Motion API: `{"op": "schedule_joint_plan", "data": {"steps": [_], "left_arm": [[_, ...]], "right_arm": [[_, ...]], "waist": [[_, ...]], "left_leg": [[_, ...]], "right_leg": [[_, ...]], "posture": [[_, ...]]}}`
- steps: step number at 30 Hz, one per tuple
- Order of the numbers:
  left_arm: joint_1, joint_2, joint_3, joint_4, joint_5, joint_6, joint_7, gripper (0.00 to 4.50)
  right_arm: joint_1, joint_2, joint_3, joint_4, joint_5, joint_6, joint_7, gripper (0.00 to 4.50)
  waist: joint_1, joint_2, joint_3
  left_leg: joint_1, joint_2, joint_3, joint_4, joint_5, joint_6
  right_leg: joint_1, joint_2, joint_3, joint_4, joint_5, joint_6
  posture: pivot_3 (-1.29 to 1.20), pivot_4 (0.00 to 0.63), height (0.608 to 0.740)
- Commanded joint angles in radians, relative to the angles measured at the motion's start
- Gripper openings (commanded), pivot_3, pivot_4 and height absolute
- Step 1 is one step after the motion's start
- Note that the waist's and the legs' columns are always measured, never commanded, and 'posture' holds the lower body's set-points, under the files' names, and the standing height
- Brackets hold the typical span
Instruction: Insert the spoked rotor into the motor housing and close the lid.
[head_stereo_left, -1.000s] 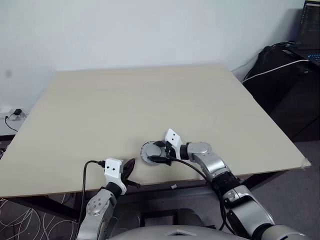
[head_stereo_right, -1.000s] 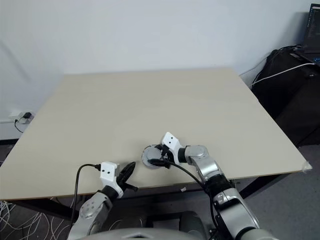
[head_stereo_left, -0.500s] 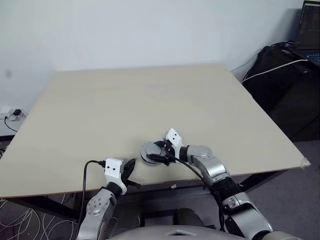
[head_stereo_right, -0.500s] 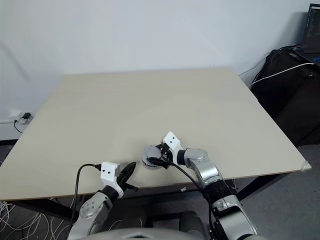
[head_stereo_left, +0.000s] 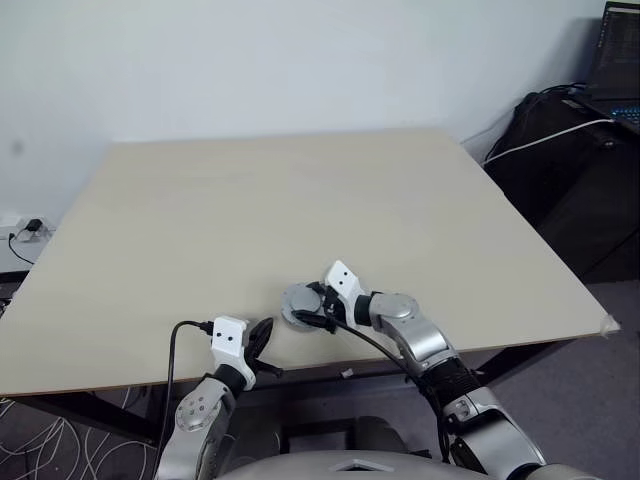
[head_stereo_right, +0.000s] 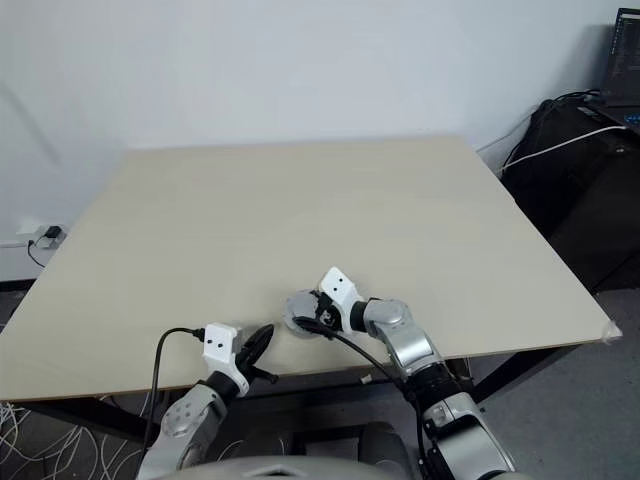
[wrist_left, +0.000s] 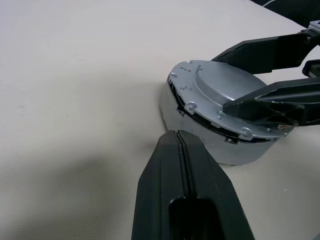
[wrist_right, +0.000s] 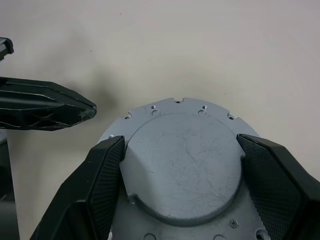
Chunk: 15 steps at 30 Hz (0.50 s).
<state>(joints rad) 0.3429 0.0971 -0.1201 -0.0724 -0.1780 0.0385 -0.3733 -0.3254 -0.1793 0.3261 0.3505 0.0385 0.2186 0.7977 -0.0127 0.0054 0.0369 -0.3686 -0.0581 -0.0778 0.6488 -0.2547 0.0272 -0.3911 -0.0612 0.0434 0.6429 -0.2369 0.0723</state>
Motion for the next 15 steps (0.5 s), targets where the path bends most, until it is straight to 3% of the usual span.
{"op": "schedule_joint_plan", "data": {"steps": [1, 15], "left_arm": [[-0.008, -0.001, -0.001, -0.034, -0.013, -0.012, -0.007, 0.0], [-0.006, -0.004, -0.001, -0.026, -0.014, -0.02, -0.007, 0.0]], "right_arm": [[-0.002, 0.005, 0.005, -0.009, -0.014, -0.012, -0.02, 3.3], [-0.012, 0.006, 0.021, 0.012, -0.058, -0.009, -0.075, 3.3]], "waist": [[0.0, 0.0, 0.0], [-0.001, 0.0, 0.0]], "left_leg": [[0.0, 0.0, 0.0, 0.0, 0.0, 0.0], [0.002, 0.0, 0.0, 0.0, 0.0, -0.001]], "right_leg": [[0.0, 0.0, 0.0, 0.0, 0.0, 0.0], [0.001, 0.0, 0.0, 0.001, 0.0, 0.0]], "posture": [[0.0, 0.0, 0.74], [0.0, 0.0, 0.74]]}}
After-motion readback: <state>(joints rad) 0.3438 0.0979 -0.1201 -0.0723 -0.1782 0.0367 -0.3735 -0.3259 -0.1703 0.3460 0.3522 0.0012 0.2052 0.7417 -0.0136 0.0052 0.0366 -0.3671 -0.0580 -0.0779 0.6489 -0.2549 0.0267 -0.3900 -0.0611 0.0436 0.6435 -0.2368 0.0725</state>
